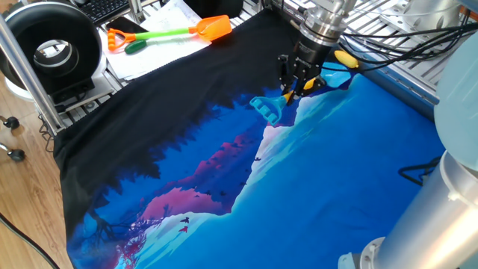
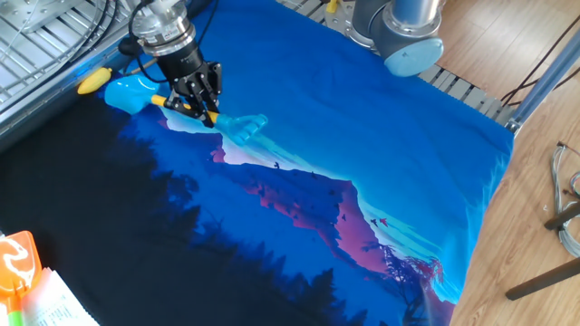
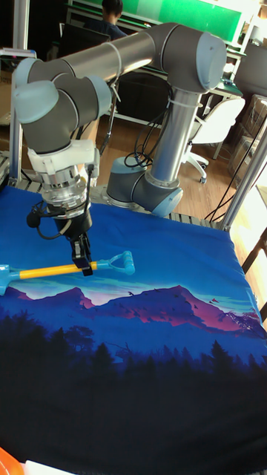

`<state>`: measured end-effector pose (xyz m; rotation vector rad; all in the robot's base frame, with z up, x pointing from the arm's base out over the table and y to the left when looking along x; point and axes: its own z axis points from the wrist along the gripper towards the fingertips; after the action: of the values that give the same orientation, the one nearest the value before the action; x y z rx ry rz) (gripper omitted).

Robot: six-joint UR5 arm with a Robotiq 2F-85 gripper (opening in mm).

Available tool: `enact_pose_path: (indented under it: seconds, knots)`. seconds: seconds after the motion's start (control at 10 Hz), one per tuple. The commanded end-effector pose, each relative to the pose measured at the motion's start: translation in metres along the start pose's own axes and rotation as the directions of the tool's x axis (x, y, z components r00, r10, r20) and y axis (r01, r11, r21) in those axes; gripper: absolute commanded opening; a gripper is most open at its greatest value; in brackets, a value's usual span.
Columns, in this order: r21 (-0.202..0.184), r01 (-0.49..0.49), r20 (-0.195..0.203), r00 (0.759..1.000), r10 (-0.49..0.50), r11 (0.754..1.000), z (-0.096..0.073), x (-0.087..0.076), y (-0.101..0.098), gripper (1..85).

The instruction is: Use a shovel to scoop up an object

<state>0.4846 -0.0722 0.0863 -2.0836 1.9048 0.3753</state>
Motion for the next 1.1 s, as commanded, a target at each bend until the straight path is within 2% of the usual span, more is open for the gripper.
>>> enact_pose_path:
  seconds: [0.0,0.1,0.4,0.7,1.0]
  knots:
    - [0.014,-0.003,0.011,1.0,0.002,1.0,-0.002,0.001,-0.001,5.7]
    - [0.02,0.005,-0.003,1.0,-0.005,1.0,-0.001,0.009,-0.001,5.0]
    - [0.018,0.036,-0.006,0.999,-0.036,0.999,0.011,0.027,0.003,3.0]
    - [0.014,0.06,-0.037,0.998,-0.059,0.998,0.01,0.043,0.011,3.3]
    - [0.018,0.062,-0.048,0.997,-0.061,0.998,0.01,0.046,0.012,3.3]
